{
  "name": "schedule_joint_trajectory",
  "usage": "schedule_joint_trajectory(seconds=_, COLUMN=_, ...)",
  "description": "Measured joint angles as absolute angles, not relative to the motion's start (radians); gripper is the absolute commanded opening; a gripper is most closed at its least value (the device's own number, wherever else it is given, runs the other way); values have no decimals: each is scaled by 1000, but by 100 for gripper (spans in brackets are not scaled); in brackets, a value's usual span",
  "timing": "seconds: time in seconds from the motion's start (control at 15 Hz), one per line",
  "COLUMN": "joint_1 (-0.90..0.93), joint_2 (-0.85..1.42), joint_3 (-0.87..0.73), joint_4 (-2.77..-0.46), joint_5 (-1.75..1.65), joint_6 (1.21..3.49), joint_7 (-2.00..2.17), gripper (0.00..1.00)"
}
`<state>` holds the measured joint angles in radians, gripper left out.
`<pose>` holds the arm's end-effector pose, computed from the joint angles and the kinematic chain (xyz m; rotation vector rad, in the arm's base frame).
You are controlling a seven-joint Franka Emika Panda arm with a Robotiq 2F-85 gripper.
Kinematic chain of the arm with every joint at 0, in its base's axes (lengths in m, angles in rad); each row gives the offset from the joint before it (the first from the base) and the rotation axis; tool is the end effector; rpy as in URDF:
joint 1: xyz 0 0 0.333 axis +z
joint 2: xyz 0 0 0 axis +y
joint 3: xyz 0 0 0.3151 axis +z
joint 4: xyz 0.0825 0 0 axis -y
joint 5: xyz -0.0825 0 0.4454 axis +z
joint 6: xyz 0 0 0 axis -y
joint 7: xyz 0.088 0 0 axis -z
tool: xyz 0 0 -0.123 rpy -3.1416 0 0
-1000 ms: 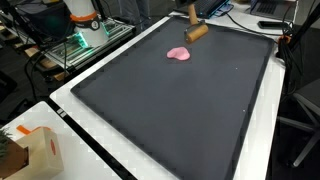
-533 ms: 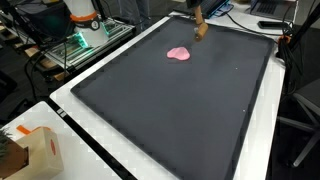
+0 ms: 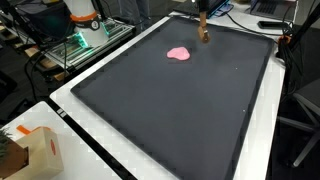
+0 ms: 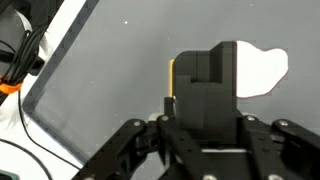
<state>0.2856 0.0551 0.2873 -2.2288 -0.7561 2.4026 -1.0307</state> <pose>0.5072 0.3128 0.3072 1.2493 2.2887 -0.0049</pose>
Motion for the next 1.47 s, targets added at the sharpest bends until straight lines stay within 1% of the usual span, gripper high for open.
schedule_joint_trajectory(seconds=0.4, joint_1=271, joint_2=91, joint_3=282, joint_4=-2222, joint_5=-751, joint_6=2428, joint_7=-1279, gripper=23)
schedule_joint_trajectory(seconds=0.87, joint_1=245, joint_2=100, joint_3=273, joint_4=-2226, joint_5=-673, joint_6=2454, joint_7=-1401, gripper=23)
schedule_joint_trajectory(seconds=1.47, joint_1=237, joint_2=102, joint_3=256, joint_4=-2229, joint_5=-671, joint_6=2454, joint_7=-1426, gripper=23)
